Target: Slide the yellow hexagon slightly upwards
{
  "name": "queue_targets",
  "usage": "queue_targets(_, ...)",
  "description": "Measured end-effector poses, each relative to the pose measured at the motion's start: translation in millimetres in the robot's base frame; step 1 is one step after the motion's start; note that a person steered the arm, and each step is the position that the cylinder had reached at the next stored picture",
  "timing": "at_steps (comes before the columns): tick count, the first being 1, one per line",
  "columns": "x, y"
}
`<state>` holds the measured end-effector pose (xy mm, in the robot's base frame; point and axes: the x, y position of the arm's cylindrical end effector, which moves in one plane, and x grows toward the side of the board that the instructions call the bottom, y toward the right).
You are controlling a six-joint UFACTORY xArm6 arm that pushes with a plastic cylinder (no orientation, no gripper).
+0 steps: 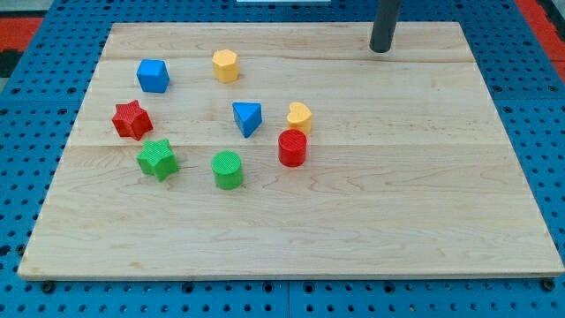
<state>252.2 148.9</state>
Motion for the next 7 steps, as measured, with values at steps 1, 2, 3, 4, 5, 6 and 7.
queue_targets(1, 0, 2)
queue_targets(2, 0, 0)
queue_targets(3, 0, 0)
queue_targets(4, -8, 0)
queue_targets(5, -28, -2)
queue_targets(6, -60, -2)
queue_targets(7, -60, -2)
